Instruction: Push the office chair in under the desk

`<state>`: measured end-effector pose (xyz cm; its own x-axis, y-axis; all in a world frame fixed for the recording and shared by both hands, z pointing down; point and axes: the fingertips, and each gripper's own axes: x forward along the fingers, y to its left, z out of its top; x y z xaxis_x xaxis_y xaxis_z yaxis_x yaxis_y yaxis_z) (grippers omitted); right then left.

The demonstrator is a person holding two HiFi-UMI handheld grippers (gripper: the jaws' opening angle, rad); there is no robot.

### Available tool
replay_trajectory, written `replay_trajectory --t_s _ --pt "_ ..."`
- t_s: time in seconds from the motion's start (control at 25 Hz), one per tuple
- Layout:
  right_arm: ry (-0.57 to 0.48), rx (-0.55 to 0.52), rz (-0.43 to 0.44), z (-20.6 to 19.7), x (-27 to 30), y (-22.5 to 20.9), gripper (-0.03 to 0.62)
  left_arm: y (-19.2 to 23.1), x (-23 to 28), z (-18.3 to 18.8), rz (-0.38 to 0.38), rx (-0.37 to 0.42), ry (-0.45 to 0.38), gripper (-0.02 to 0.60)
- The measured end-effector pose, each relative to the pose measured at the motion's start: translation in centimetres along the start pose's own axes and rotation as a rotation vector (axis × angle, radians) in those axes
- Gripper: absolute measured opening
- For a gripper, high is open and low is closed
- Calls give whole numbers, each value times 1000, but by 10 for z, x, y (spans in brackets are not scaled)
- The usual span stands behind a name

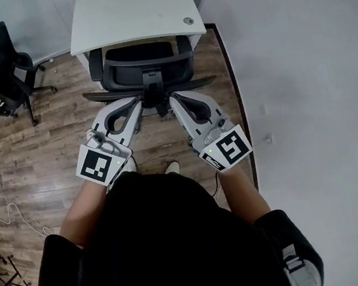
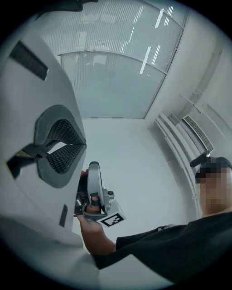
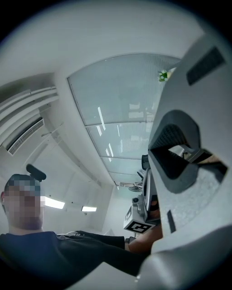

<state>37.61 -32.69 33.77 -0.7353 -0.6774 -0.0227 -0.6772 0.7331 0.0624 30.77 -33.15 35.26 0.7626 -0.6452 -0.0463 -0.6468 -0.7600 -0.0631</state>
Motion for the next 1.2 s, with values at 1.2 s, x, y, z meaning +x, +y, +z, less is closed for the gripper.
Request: replay_trajectory --t_s 1.2 --pt "-14 -9 -8 6 -5 4 2 -5 -1 6 3 17 4 -6"
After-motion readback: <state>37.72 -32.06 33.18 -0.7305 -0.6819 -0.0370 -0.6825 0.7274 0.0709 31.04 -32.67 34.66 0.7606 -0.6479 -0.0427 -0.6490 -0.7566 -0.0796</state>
